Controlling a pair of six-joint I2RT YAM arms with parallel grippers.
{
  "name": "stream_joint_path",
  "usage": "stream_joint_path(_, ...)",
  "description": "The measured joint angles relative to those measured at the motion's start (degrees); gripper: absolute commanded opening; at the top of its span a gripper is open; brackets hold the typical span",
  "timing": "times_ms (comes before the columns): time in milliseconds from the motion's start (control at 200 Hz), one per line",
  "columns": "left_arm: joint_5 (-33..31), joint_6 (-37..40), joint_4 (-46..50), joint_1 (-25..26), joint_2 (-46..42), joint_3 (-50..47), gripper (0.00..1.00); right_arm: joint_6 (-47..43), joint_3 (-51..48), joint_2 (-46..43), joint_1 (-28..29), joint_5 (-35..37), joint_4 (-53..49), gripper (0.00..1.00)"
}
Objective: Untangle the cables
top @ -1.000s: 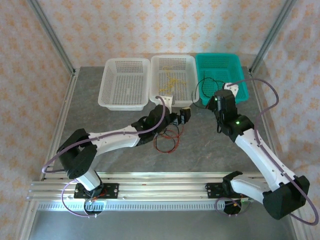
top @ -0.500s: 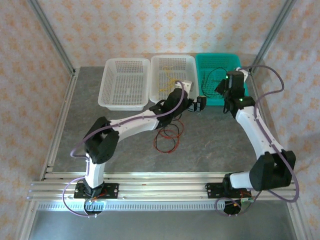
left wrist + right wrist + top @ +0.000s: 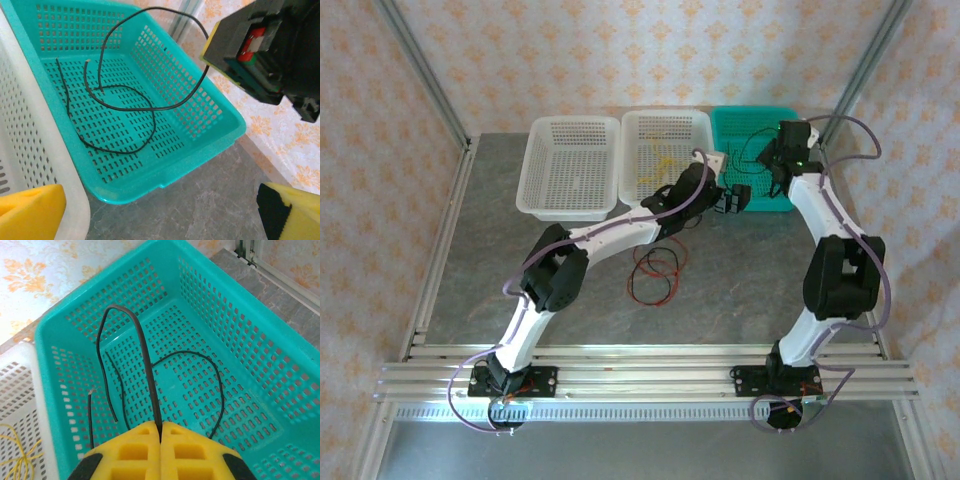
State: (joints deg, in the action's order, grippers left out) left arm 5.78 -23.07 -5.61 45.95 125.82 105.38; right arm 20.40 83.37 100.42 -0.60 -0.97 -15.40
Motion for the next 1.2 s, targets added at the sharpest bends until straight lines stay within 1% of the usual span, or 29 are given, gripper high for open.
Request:
stream_joint_path(125,1.11,-0.46,0.35,-0.76,1.14,2.84,0.99,0.61,4.37,5.31,-0.94,-1.29,-0.48,0.0)
stream_joint_path(195,1.95,-0.83,0.68,-1.03,1.2,4.02,0.99,0.96,7.45,8.46,-1.07,-1.9,-1.16,0.12)
stream_joint_path(245,2.64,-0.9,0.59,-1.03,1.2,4.52,0.99,0.9,9.07,10.27,-1.07,-2.32,-1.33,0.24)
stream_joint_path(295,3.02,-0.87,0.63,-1.01,1.18,4.55,0.99,1.75,9.53,11.3,-1.07,-2.67,-1.36,0.32)
stream_joint_path(396,3.23,-0.85,0.68,-0.96,1.07,3.28,0.99,2.14,9.53,11.85,-1.07,-2.91,-2.14,0.44)
stream_joint_path(486,3.23,-0.83,0.74,-1.01,0.98,1.99,0.99,2.16,9.53,11.85,-1.07,-2.8,-2.14,0.51)
stream_joint_path(536,3.23,-0.83,1.16,-1.03,0.98,1.75,0.99,2.47,9.53,11.85,-1.07,-2.36,-2.21,0.53)
stream_joint_path(646,3.23,-0.83,1.79,-1.11,0.35,1.55,0.99,2.54,9.53,11.8,-0.87,0.2,-2.86,0.53)
stream_joint_path(771,3.23,-0.76,2.27,-1.11,-3.23,-1.09,0.99,2.64,9.53,11.78,-0.33,4.66,-4.7,0.54)
stream_joint_path(831,3.19,-0.39,2.45,-1.11,-5.35,-2.43,0.99,2.78,9.18,11.23,0.09,6.4,-5.18,0.59)
stream_joint_path(896,2.78,0.07,2.43,-1.11,-8.0,-4.44,0.99,2.56,6.64,8.96,0.72,7.82,-4.52,0.69)
stream_joint_path(931,2.58,0.33,2.4,-1.11,-9.68,-5.97,0.99,2.45,4.31,6.84,1.22,8.31,-3.87,0.71)
stream_joint_path(1041,1.31,0.92,1.99,-1.11,-15.37,-11.96,0.99,1.86,-3.13,-1.16,2.95,8.52,-2.1,0.7)
stream_joint_path(1116,0.57,1.16,1.7,-1.11,-19.15,-16.44,0.98,1.42,-6.34,-5.92,4.44,8.46,-1.2,0.67)
stream_joint_path(1202,-0.68,1.38,1.09,-1.11,-23.39,-21.86,0.98,0.59,-9.75,-10.78,6.56,8.39,-0.04,0.6)
